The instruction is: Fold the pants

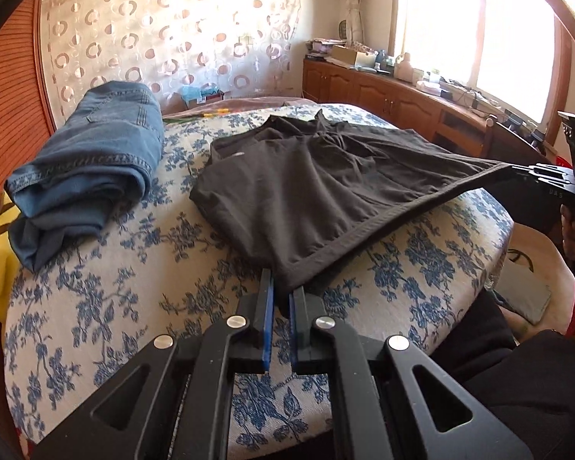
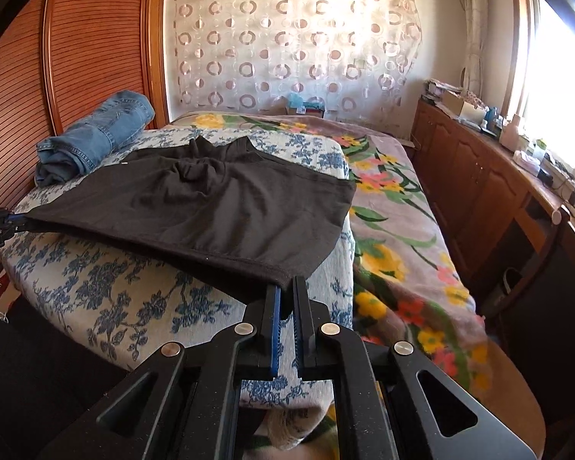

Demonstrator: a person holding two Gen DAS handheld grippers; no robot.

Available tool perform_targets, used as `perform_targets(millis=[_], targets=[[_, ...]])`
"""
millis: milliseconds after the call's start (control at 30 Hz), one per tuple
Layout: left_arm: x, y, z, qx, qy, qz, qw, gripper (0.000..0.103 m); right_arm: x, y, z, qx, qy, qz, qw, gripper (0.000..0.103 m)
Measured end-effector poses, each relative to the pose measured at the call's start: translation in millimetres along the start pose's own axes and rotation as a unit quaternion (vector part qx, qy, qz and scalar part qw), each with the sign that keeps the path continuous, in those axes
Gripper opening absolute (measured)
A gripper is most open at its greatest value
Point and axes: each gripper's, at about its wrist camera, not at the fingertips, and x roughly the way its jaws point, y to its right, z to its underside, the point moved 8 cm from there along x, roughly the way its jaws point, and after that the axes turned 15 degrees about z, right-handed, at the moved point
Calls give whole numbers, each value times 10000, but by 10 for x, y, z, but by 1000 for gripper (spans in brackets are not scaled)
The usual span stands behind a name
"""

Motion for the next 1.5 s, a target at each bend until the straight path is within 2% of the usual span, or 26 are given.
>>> perform_targets(millis=[167, 400, 567, 700, 733, 767, 800, 900, 1000, 1167, 1300, 1500], targets=[[-25, -22, 42, -61, 4, -29, 10000, 7, 120, -96, -30, -14, -309, -29, 9995, 6], [-122, -48, 26, -34, 91, -76, 9999, 13, -18, -80, -147, 88, -207, -15, 9997, 14], [-206, -59, -40, 57, 137, -218, 9997, 27, -148, -200, -164, 0, -10, -117, 9999, 18], [-319, -19, -99, 136, 241, -201, 9994, 29, -103, -329, -224, 70, 79, -299, 9995, 18], [-349, -14, -108, 153, 254, -218, 9993, 34, -83, -372, -240, 78, 98, -331, 9994, 18], [-364, -12, -124, 161, 269, -225, 9993, 44, -62, -422, -269, 83, 127, -373, 9992, 18], [-381, -8, -144, 168, 307, -222, 9991, 48, -33, -462, -297, 84, 146, -420, 9990, 18], [-375, -53, -181, 170, 304, -243, 9991, 48, 74, -629, -365, 69, 180, -545, 9983, 22], [-290, -159, -238, 67, 269, -294, 9992, 48, 182, -787, -423, 60, 219, -727, 9971, 34], [-72, -356, -407, -144, 272, -168, 9994, 48, 468, -1031, -556, -21, 283, -953, 9950, 42], [134, -508, -547, -175, 162, -123, 9996, 48, 698, -1109, -621, -95, 302, -962, 9949, 43], [390, -706, -738, -178, 67, -306, 9994, 48, 1032, -1177, -676, -79, 172, -752, 9970, 43]])
